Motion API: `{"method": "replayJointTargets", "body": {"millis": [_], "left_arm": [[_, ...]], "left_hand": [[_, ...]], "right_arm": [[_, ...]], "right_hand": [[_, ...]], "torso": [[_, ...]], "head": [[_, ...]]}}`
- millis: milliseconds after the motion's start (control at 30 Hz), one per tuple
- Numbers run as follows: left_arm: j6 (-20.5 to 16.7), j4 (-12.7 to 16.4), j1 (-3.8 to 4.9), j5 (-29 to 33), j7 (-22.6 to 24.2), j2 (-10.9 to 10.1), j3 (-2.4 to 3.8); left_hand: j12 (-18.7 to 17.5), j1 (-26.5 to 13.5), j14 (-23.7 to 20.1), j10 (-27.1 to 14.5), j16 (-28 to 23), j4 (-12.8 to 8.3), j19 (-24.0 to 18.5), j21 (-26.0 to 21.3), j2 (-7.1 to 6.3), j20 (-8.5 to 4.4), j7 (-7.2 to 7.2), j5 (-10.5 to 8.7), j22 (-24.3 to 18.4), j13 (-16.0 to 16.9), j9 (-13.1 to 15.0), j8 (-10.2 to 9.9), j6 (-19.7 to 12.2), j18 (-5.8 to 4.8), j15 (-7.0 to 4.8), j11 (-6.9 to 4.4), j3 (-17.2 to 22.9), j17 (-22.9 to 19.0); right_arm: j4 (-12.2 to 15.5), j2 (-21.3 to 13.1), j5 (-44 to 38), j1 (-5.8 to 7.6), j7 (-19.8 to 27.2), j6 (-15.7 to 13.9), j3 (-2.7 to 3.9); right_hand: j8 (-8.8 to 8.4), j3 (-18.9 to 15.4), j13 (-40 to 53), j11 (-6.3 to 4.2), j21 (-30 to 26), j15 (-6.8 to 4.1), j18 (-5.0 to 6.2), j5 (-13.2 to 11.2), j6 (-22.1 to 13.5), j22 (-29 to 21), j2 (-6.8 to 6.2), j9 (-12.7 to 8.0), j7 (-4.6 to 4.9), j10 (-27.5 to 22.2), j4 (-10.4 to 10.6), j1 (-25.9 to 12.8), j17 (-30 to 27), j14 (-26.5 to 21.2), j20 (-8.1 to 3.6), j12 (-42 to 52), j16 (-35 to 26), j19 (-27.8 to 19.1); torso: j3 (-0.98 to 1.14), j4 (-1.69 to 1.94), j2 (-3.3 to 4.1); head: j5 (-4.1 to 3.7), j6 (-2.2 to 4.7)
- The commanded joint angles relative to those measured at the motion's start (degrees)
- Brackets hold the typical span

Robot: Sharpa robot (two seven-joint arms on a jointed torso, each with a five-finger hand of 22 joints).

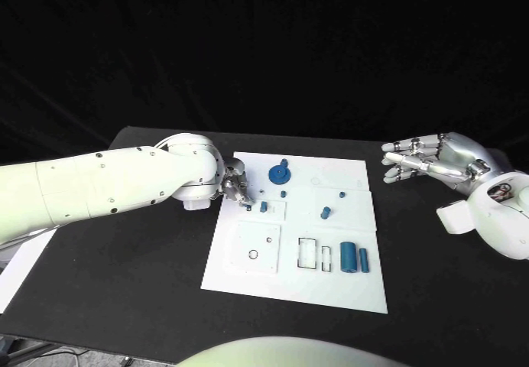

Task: Assemble the parts on the task board

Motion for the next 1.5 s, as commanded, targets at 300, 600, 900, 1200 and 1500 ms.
{"method": "replayJointTargets", "body": {"millis": [300, 600, 900, 1200, 1500], "left_arm": [[3.9, 0.2, -0.16, -0.8, 0.5, -0.1, -0.07], [4.6, 0.2, -0.16, -0.8, 0.5, 0.0, -0.06], [4.9, 0.0, -0.16, -0.9, 0.1, 0.4, -0.06], [5.0, -0.4, -0.16, -0.3, -2.2, 1.5, -0.06], [6.6, -0.8, -0.14, 0.0, -4.7, 2.3, -0.08]], "left_hand": [[-0.3, 0.4, 6.0, 0.4, 0.2, -7.3, 0.3, 0.0, -0.81, -0.08, -0.41, -0.28, 3.9, -0.2, 0.0, 0.1, 0.2, -0.71, -0.05, -0.18, 7.2, 15.1], [-0.3, 0.5, 6.0, 0.4, 0.2, -7.6, 0.3, 0.0, -1.04, -0.08, -0.4, -0.26, 4.0, -0.2, -0.1, 0.1, 0.2, -0.72, -0.04, -0.17, 7.4, 15.1], [-0.4, 0.2, 6.0, 0.5, 0.2, -7.5, 0.2, 0.0, -0.95, -0.07, -0.34, -0.23, 3.9, -0.2, -0.1, 0.0, 0.4, -0.7, -0.02, -0.12, 7.6, 15.1], [-0.7, -1.9, 6.0, 0.6, 0.2, -6.7, 0.2, -0.3, 0.3, -0.01, -0.3, -0.4, 3.8, -0.4, -0.1, 0.0, 0.8, -0.65, 0.05, -0.04, 7.9, 15.1], [-0.3, -4.7, 6.0, 1.1, 0.2, -6.1, 0.4, -0.1, 1.46, -0.08, -0.55, -0.02, 4.2, 0.1, -0.1, 0.1, 1.4, -0.71, -0.11, -0.21, 7.9, 15.1]], "right_arm": [[0.0, 0.0, 0.1, -0.07, 0.1, 1.0, 0.01], [0.2, 0.1, 0.1, -0.09, 0.2, 1.0, 0.01], [0.3, 0.0, 0.1, -0.12, 0.6, 0.5, 0.01], [0.5, -0.2, -0.7, -0.13, 0.4, 0.1, 0.01], [0.7, -0.5, -1.4, -0.13, 0.0, -0.6, 0.01]], "right_hand": [[0.03, -0.1, -0.1, 0.15, -0.3, 0.19, 0.36, 0.3, -0.3, -0.1, 0.58, -0.1, 0.07, -0.4, -0.1, 0.1, -0.1, 0.1, 0.11, 0.3, -0.3, 0.2], [0.03, -0.1, -0.1, 0.15, -0.3, 0.19, 0.36, 0.3, -0.3, -0.1, 0.58, -0.1, 0.07, -0.4, -0.1, 0.1, -0.1, 0.1, 0.11, 0.3, -0.3, 0.2], [0.04, -0.2, -0.1, 0.16, -0.4, 0.2, 0.36, 0.3, -0.3, -0.1, 0.7, -0.1, 0.07, -0.4, 0.0, 0.0, -0.1, 0.2, 0.12, 0.3, -0.3, 0.3], [0.06, -0.2, -0.1, 0.13, -0.5, 0.19, 0.37, 0.4, -0.3, -0.1, 0.84, -0.1, 0.05, -0.4, 0.0, 0.0, -0.1, 0.2, 0.11, 0.4, -0.3, 0.3], [0.06, -0.1, -0.2, 0.11, -0.5, 0.17, 0.38, 0.5, -0.3, -0.1, 1.09, -0.1, 0.03, -0.4, -0.1, 0.1, -0.1, 0.2, 0.1, 0.4, -0.4, 0.4]], "torso": [[-0.02, 0.05, -0.04], [-0.05, 0.0, -0.01], [-0.01, 0.04, -0.05], [0.07, -0.1, -0.06], [0.07, -0.01, -0.07]], "head": [[0.05, -0.36], [0.06, -0.44], [-0.04, -0.49], [0.04, -0.53], [-0.27, -0.85]]}}
